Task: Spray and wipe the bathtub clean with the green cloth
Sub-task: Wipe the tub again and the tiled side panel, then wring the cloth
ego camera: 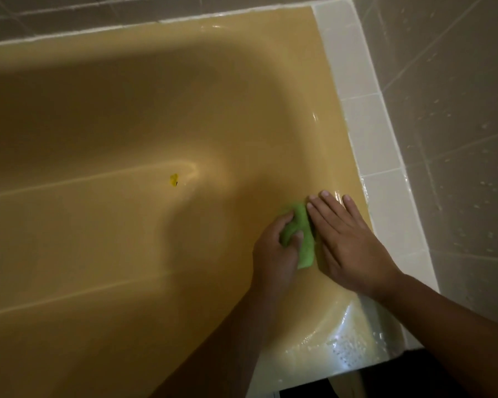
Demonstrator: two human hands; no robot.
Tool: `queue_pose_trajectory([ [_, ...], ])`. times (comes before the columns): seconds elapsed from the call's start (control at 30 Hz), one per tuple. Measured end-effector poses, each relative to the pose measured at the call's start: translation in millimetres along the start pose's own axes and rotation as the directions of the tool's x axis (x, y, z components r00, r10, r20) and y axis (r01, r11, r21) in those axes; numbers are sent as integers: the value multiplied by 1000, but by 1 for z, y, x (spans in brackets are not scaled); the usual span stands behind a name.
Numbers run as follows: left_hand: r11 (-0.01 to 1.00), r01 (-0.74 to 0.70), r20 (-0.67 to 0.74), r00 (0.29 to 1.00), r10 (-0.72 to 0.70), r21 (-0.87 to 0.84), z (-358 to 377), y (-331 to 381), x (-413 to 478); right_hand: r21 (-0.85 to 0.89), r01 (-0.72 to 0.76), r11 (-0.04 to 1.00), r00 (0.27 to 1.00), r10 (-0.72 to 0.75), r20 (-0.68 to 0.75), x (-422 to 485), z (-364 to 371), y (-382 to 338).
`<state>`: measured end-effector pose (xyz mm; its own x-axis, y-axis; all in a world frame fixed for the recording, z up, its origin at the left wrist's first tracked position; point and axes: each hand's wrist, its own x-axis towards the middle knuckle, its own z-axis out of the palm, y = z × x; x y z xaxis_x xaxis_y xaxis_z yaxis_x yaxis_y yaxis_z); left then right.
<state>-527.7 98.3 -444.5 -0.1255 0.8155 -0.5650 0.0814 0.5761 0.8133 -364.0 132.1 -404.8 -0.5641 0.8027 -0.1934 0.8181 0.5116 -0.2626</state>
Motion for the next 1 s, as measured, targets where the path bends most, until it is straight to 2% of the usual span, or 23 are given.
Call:
queue_pose_trajectory([
  [0.07,997,47,114,993,-40,-59,-11,-10,-27,114,-37,993,999,39,-13,-3,-3,-11],
  [0.17,924,278,370,914,-169,-263,-42,-14,-44,335,-95,937,995,98,10,-6,-5,-36],
  [0.23,849,385,458,867,-198,-362,-69,-12,-43,509,-175,843,984,159,76,-5,-4,-57],
  [0.27,818,419,470,857,-212,-395,-81,-10,-40,600,-249,761,968,218,125,-3,-3,-67],
  [0.33,798,454,465,849,-251,-397,-104,-4,-36,748,-367,553,921,330,208,4,-1,-88],
  [0.4,810,459,425,856,-294,-366,-126,0,-34,834,-392,388,887,399,231,14,0,-106],
  [0.47,814,446,345,881,-324,-373,-152,2,-32,876,-402,267,860,438,261,26,0,-122],
  [0.6,866,349,230,932,-281,-358,-204,-1,-29,894,-408,184,843,453,291,50,11,-157],
  [0.77,979,139,115,986,-122,-152,-237,-29,-16,890,-446,97,787,515,339,73,45,-192],
  [0.83,985,101,85,992,-90,-141,-243,-43,-7,886,-464,-5,743,542,393,78,62,-201],
  [0.93,978,113,76,992,-101,-173,-248,-64,10,878,-426,-217,681,563,469,84,87,-212],
  [1.0,956,168,86,985,-151,-240,-249,-74,18,864,-371,-341,684,530,502,88,98,-218],
])
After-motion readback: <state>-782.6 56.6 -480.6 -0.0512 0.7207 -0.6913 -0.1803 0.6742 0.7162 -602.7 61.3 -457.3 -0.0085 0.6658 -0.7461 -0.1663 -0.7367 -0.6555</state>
